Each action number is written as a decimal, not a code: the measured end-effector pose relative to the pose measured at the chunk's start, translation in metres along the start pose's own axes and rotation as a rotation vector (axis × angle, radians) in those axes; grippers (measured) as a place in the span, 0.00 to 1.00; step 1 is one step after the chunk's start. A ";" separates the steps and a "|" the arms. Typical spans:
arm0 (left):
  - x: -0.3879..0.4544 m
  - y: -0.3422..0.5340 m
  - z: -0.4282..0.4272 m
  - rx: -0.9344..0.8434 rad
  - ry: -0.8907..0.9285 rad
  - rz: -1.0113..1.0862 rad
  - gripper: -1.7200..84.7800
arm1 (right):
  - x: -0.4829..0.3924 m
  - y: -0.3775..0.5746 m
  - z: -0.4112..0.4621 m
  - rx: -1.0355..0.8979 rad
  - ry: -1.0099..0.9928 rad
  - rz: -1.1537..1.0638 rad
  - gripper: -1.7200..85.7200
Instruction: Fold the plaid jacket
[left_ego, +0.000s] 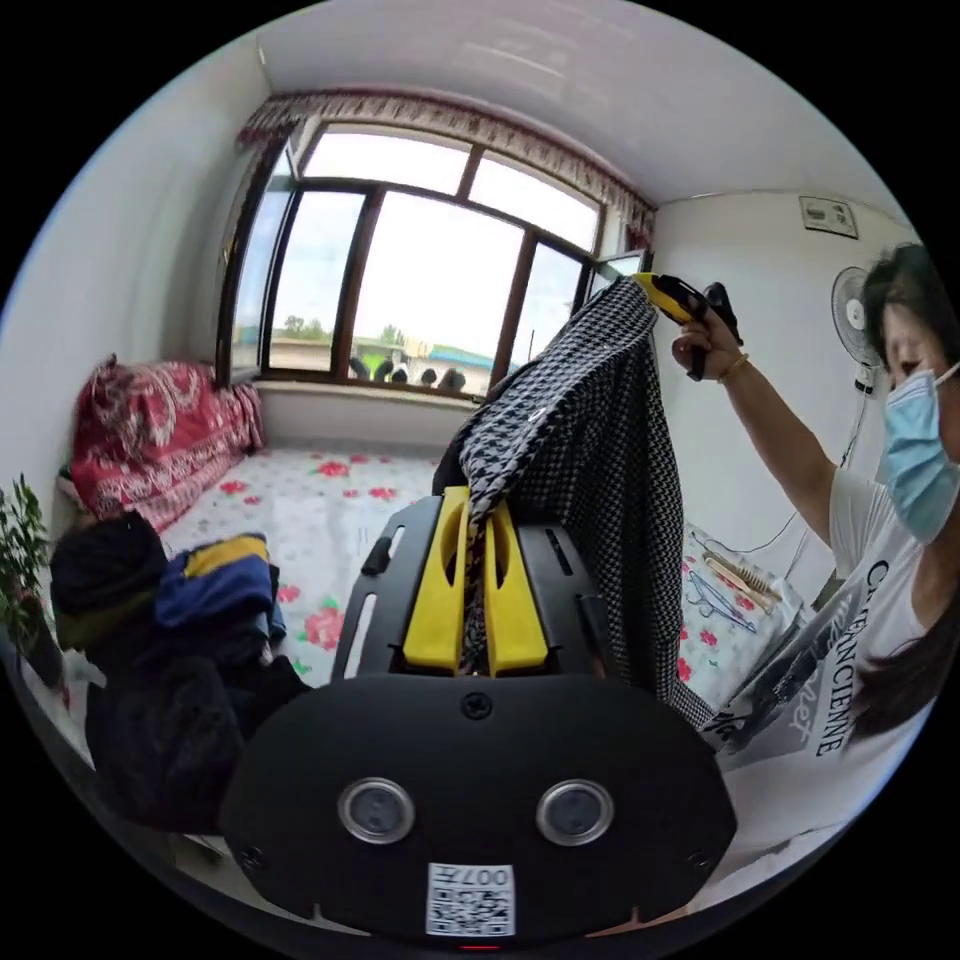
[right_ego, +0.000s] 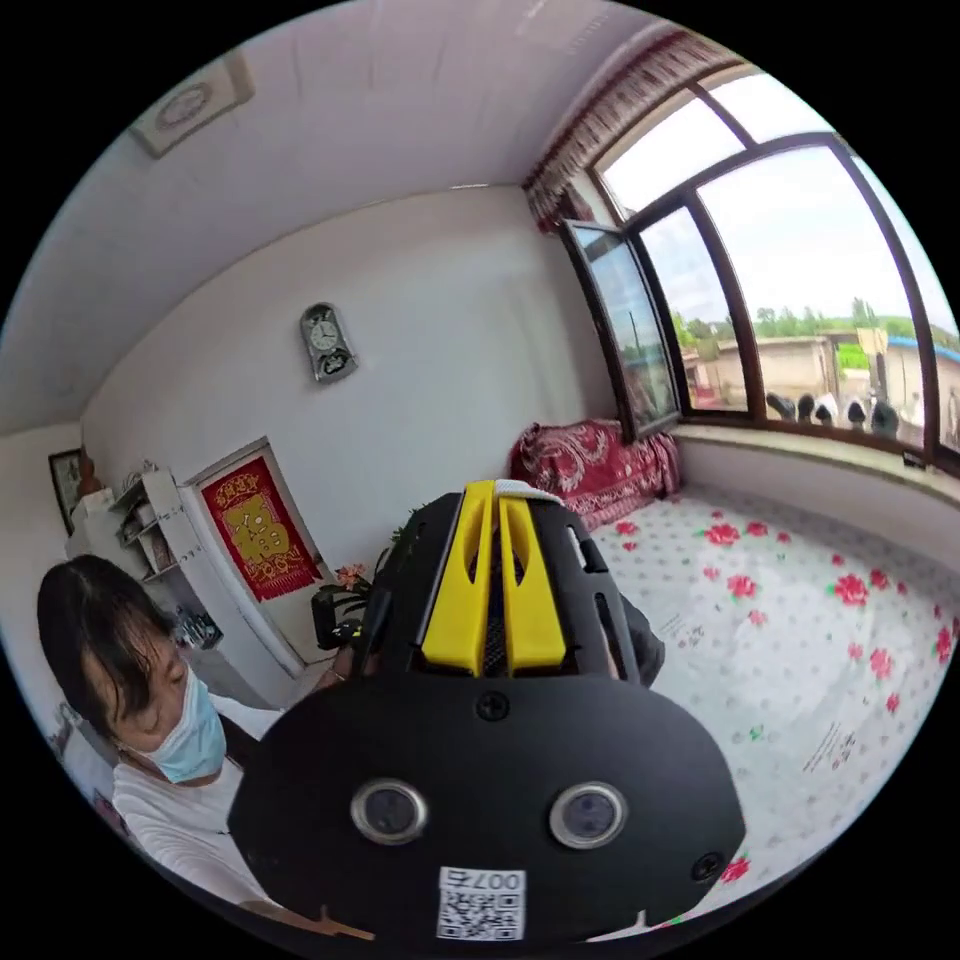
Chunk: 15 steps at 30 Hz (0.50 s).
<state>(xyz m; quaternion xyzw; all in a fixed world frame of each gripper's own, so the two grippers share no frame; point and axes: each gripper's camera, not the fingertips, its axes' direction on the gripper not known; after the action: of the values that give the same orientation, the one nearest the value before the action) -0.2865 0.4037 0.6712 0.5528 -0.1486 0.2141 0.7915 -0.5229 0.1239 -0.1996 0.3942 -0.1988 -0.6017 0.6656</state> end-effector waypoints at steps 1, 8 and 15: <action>0.008 -0.010 -0.019 0.043 -0.006 0.034 0.01 | -0.017 -0.013 -0.008 0.029 -0.008 -0.039 0.01; 0.148 -0.080 -0.165 0.259 -0.159 0.378 0.01 | -0.147 -0.079 -0.098 0.246 -0.038 -0.249 0.01; 0.258 -0.033 -0.094 0.002 0.015 0.489 0.01 | -0.079 0.007 -0.149 0.126 0.043 -0.066 0.02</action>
<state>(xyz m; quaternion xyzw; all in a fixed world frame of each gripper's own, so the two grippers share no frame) -0.0474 0.5275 0.7334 0.4996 -0.2721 0.4037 0.7165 -0.4238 0.2418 -0.2686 0.4545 -0.2090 -0.6011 0.6233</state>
